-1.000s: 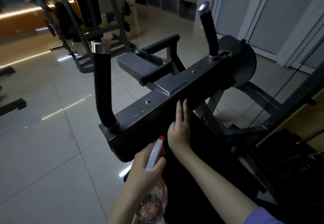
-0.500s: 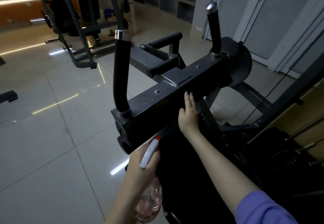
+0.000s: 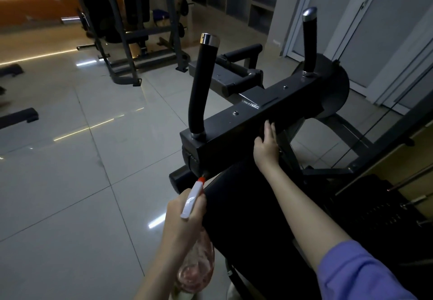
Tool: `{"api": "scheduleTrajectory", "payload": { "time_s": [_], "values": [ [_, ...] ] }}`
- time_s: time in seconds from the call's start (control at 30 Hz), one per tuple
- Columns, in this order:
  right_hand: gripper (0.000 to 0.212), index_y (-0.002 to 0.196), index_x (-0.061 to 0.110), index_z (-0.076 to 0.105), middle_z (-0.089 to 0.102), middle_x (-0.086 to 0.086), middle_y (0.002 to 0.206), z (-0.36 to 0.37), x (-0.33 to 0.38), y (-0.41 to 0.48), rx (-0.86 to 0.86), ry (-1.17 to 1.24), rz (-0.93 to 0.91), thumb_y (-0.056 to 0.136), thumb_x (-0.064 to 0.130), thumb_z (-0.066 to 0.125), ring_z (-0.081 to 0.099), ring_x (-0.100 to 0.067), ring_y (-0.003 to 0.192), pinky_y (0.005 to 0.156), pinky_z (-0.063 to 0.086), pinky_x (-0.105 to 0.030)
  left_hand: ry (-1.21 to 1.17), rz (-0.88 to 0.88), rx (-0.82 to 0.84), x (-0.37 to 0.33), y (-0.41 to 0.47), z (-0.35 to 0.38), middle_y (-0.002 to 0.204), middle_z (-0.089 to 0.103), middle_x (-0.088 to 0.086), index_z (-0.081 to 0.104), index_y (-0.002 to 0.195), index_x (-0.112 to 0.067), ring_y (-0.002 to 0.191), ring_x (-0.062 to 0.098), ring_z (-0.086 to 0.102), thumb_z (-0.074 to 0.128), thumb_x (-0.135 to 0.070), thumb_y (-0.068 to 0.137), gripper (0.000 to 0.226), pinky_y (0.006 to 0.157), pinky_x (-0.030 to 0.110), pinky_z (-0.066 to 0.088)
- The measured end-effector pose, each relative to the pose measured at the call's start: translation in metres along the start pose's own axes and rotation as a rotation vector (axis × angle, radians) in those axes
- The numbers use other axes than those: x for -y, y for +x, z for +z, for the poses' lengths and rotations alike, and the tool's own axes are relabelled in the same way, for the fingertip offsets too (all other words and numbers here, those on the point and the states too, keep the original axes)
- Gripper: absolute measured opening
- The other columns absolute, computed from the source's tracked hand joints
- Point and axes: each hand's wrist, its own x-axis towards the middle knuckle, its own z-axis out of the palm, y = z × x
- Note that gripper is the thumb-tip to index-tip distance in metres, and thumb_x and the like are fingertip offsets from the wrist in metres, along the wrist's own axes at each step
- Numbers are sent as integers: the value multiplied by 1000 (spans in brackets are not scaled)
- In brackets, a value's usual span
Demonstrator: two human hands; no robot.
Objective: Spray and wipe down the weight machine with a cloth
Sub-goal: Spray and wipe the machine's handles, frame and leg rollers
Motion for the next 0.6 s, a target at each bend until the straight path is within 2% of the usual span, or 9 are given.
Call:
{"api": "scheduleTrajectory", "payload": {
  "time_s": [0.1, 0.2, 0.3, 0.37, 0.47, 0.6],
  "values": [
    [59, 151, 18, 15, 1, 1, 159, 6, 2, -8, 4, 27, 11, 97, 6, 33, 12, -18, 145, 102, 18, -17, 34, 16, -8, 1, -2, -6, 72, 59, 24, 57, 84, 3, 59, 32, 53, 43, -43, 82, 48, 51, 43, 40],
    [60, 151, 20, 14, 0, 3, 159, 19, 4, -24, 21, 23, 5, 96, 7, 33, 11, -17, 145, 101, 18, -17, 70, 39, -14, 3, -4, -13, 73, 61, 20, 57, 84, 0, 65, 35, 56, 37, -53, 79, 57, 54, 48, 44],
    [57, 151, 18, 16, 2, -2, 159, 14, 1, -18, 2, 35, -42, 98, 8, 36, 8, -17, 145, 109, 12, -18, 98, 37, -30, 4, -7, -21, 76, 63, 19, 57, 85, -1, 70, 34, 58, 37, -42, 83, 46, 56, 46, 45],
    [55, 151, 13, 15, 3, -9, 159, 3, 1, 4, -62, 68, 2, 100, 9, 35, 10, -19, 145, 110, 10, -18, 104, 15, -48, 3, -12, -29, 77, 64, 18, 58, 87, -3, 73, 33, 59, 37, -39, 83, 42, 60, 47, 47],
    [52, 151, 14, 13, 9, -10, 158, 3, 10, 26, -170, 158, 175, 102, 12, 32, 21, -23, 143, 109, 18, -23, 123, -1, -86, 3, -19, -41, 76, 63, 19, 57, 82, -4, 71, 34, 58, 39, -37, 83, 38, 63, 50, 47],
    [55, 149, 9, 21, 7, -10, 158, 41, 21, -12, -300, 169, 77, 96, -2, 30, 13, -21, 145, 108, 13, -16, 153, 0, -107, 6, -25, -57, 70, 61, 14, 56, 76, -13, 65, 32, 57, 44, -33, 87, 25, 57, 45, 44]
  ]
}}
